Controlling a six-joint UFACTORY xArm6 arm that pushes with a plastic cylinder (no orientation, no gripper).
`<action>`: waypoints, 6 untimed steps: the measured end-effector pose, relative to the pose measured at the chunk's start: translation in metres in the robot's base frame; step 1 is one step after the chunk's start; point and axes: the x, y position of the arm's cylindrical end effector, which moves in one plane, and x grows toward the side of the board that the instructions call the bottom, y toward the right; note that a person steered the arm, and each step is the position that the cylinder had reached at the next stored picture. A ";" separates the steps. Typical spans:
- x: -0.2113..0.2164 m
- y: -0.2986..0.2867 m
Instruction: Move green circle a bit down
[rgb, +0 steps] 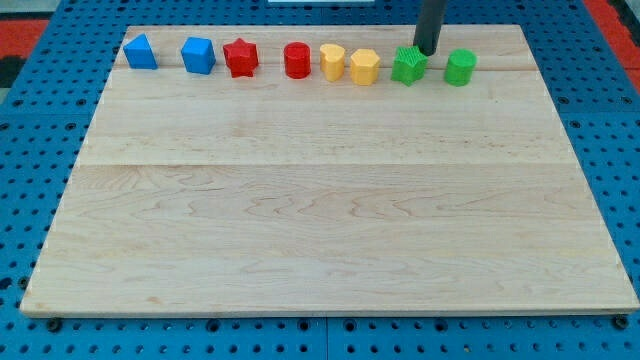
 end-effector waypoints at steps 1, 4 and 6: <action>0.004 0.000; -0.002 0.010; -0.011 0.040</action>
